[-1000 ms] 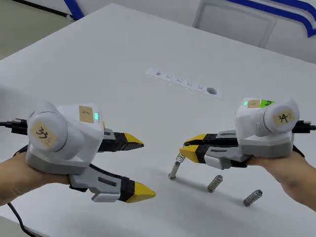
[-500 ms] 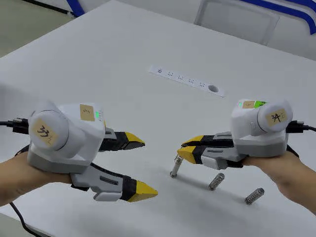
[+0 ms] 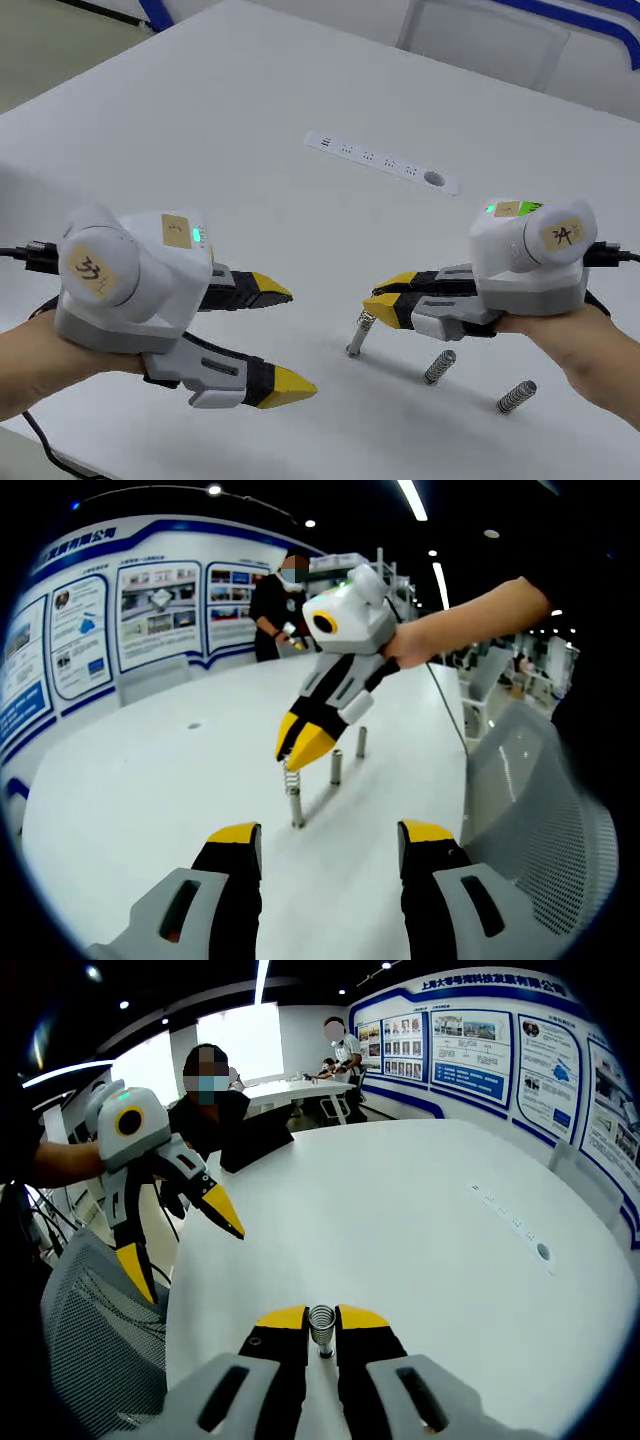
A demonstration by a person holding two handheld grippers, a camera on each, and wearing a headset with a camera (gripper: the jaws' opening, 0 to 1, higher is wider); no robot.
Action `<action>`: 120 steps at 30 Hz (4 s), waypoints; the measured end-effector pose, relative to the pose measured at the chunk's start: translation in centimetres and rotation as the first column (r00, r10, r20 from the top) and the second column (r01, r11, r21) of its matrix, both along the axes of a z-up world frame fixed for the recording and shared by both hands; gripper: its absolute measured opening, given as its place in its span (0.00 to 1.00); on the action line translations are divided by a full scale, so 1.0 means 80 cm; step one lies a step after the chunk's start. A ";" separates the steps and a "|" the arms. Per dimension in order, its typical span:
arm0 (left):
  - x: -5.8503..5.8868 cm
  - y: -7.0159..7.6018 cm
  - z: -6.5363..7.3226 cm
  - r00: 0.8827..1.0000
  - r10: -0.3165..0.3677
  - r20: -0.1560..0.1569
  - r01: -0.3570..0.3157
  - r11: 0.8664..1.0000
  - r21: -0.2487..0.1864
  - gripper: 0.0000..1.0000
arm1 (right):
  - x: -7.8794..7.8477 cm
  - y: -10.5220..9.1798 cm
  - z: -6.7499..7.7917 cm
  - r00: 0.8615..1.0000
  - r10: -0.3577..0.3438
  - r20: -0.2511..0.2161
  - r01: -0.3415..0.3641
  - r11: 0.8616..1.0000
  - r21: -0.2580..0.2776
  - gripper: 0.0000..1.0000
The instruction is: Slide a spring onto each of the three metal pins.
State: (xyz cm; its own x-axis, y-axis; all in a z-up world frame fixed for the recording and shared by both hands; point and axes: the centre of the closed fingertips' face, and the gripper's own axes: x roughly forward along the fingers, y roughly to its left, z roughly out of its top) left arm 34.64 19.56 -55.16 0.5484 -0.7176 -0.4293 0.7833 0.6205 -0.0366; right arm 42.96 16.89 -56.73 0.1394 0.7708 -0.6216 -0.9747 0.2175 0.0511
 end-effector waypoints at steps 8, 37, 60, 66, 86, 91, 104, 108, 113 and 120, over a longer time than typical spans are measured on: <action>0.001 -0.001 0.001 1.000 0.003 0.004 -0.003 1.000 0.001 0.56 | -0.002 -0.001 -0.008 1.000 0.009 0.003 -0.009 1.000 -0.025 0.11; -0.006 0.011 -0.010 1.000 0.027 -0.015 -0.027 0.999 0.023 0.54 | -0.007 -0.001 -0.072 0.999 0.031 0.030 -0.026 0.987 -0.156 0.12; -0.005 0.010 0.001 0.998 0.057 -0.012 -0.056 0.996 0.076 0.55 | -0.002 -0.041 -0.001 0.997 -0.037 0.074 0.040 0.998 -0.042 0.20; 0.003 0.009 0.003 0.998 0.057 -0.006 -0.056 0.995 0.087 0.57 | 0.000 -0.078 0.030 0.989 -0.072 0.130 0.074 0.997 -0.015 0.22; 0.040 -0.029 0.043 1.000 0.004 0.008 -0.004 1.000 0.024 0.68 | -0.020 -0.246 0.050 0.975 -0.189 0.116 0.189 0.982 0.014 0.41; 0.041 -0.038 0.042 0.999 -0.031 -0.009 0.032 0.999 0.032 0.73 | -0.028 -0.265 0.049 0.977 -0.196 0.087 0.195 0.981 0.018 0.47; 0.044 -0.042 0.034 0.998 -0.047 -0.029 0.049 0.997 0.061 0.82 | -0.033 -0.273 0.061 0.970 -0.228 0.084 0.221 0.971 0.088 0.65; 0.045 -0.044 0.036 0.999 -0.046 -0.027 0.047 0.997 0.055 0.83 | -0.038 -0.271 0.058 0.974 -0.209 0.085 0.202 0.976 0.085 0.70; 0.047 -0.047 0.046 0.999 -0.040 -0.013 0.041 0.999 0.018 0.82 | -0.039 -0.272 0.056 0.976 -0.196 0.099 0.191 0.980 0.062 0.74; 0.047 -0.045 0.043 0.999 -0.045 -0.018 0.046 0.998 0.038 0.82 | -0.039 -0.271 0.061 0.973 -0.203 0.106 0.198 0.978 0.063 0.76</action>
